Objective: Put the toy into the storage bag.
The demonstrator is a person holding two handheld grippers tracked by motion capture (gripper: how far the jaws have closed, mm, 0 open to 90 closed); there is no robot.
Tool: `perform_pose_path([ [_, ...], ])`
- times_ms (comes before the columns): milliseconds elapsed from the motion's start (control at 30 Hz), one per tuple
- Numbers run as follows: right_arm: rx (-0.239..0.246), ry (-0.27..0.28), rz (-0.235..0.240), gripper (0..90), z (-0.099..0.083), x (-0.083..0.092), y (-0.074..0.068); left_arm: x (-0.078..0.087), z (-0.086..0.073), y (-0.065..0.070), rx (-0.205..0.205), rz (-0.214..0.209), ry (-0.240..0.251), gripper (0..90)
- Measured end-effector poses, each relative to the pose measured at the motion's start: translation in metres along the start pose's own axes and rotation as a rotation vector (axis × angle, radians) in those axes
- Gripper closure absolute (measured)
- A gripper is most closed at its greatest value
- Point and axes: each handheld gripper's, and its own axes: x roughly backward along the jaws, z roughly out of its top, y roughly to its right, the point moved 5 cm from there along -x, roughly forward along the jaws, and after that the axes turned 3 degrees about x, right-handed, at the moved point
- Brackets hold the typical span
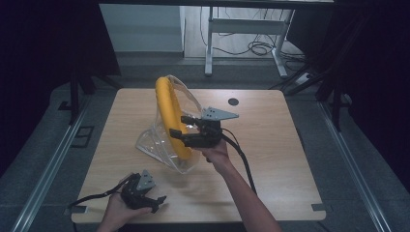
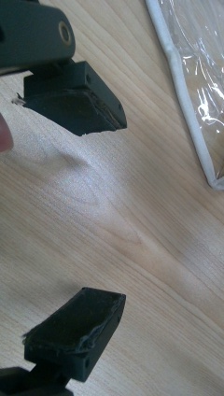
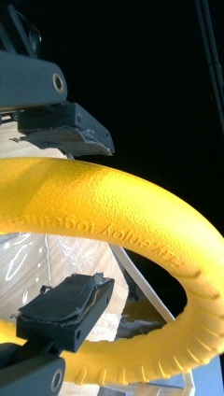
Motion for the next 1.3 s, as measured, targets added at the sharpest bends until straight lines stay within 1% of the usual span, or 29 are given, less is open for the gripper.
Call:
perform_pose_path([
  [133, 0.022, -0.007, -0.008, 29.4, -0.001, 0.011, 0.0, 0.0, 0.0, 0.0, 0.001, 0.0, 0.001, 14.6],
  [167, 0.026, -0.017, -0.013, 29.6, -0.003, 0.018, 0.001, 0.0, 0.0, 0.0, 0.001, 0.001, -0.001, 14.6],
  [200, 0.026, -0.017, -0.013, 29.6, -0.003, 0.018, 0.001, -0.001, 0.0, 0.0, 0.001, 0.001, -0.002, 14.6],
  [233, 0.039, -0.027, -0.024, 29.9, -0.006, 0.025, 0.003, -0.001, 0.0, 0.0, 0.001, 0.001, -0.002, 14.6],
  [333, 0.041, -0.034, -0.04, 30.3, -0.01, 0.039, 0.006, -0.001, 0.0, 0.0, 0.005, 0.001, 0.004, 14.6],
  [367, 0.041, -0.034, -0.04, 30.3, -0.01, 0.039, 0.006, -0.001, 0.0, 0.0, 0.002, 0.002, 0.001, 14.6],
  [400, 0.04, -0.037, -0.047, 30.4, -0.012, 0.044, 0.007, -0.001, 0.0, 0.0, 0.002, 0.003, -0.001, 14.6],
  [433, 0.043, -0.044, -0.062, 30.6, -0.017, 0.053, 0.01, -0.001, 0.0, 0.0, 0.002, 0.003, -0.003, 14.6],
  [467, 0.04, -0.048, -0.07, 30.7, -0.02, 0.057, 0.011, -0.001, 0.0, 0.0, 0.002, 0.003, -0.004, 14.6],
  [500, 0.04, -0.048, -0.07, 30.7, -0.02, 0.057, 0.011, -0.001, 0.0, 0.0, 0.002, 0.003, -0.004, 14.6],
  [600, 0.047, -0.067, -0.098, 31.1, -0.032, 0.071, 0.016, -0.002, 0.0, 0.0, 0.002, 0.003, -0.006, 14.6],
  [667, 0.049, -0.075, -0.113, 31.2, -0.037, 0.077, 0.019, -0.002, 0.0, 0.001, 0.003, 0.004, -0.006, 14.6],
  [700, 0.05, -0.083, -0.135, 31.3, -0.044, 0.085, 0.023, -0.003, 0.0, 0.001, 0.003, 0.003, -0.006, 14.6],
  [767, 0.049, -0.086, -0.139, 31.3, -0.046, 0.088, 0.024, -0.003, 0.0, 0.001, 0.005, 0.003, -0.007, 14.6],
  [833, 0.05, -0.096, -0.153, 31.4, -0.051, 0.094, 0.027, -0.003, 0.0, 0.001, 0.006, 0.003, -0.005, 14.6],
  [900, 0.056, -0.119, -0.17, 31.4, -0.061, 0.102, 0.03, -0.002, 0.0, 0.0, 0.003, 0.007, -0.006, 14.6],
  [967, 0.059, -0.125, -0.177, 31.4, -0.064, 0.103, 0.031, -0.002, 0.0, 0.0, 0.003, 0.007, -0.006, 14.6],
  [1067, 0.065, -0.159, -0.193, 31.4, -0.078, 0.11, 0.033, -0.003, 0.0, 0.001, 0.003, 0.007, -0.009, 14.6],
  [1100, 0.064, -0.168, -0.207, 31.4, -0.083, 0.113, 0.034, -0.004, -0.001, 0.001, 0.002, 0.007, -0.01, 14.6],
  [1133, 0.062, -0.17, -0.21, 31.4, -0.086, 0.114, 0.034, -0.004, -0.001, 0.001, 0.003, 0.006, -0.011, 14.6],
  [1167, 0.047, -0.17, -0.214, 31.5, -0.092, 0.118, 0.036, -0.004, -0.001, 0.001, 0.003, 0.006, -0.011, 14.6],
  [1267, 0.035, -0.167, -0.219, 31.8, -0.097, 0.12, 0.038, -0.003, 0.0, 0.0, 0.004, 0.008, -0.008, 14.6],
  [1300, 0.034, -0.174, -0.22, 31.8, -0.098, 0.121, 0.039, -0.003, 0.0, 0.0, 0.003, 0.009, -0.006, 14.6],
])
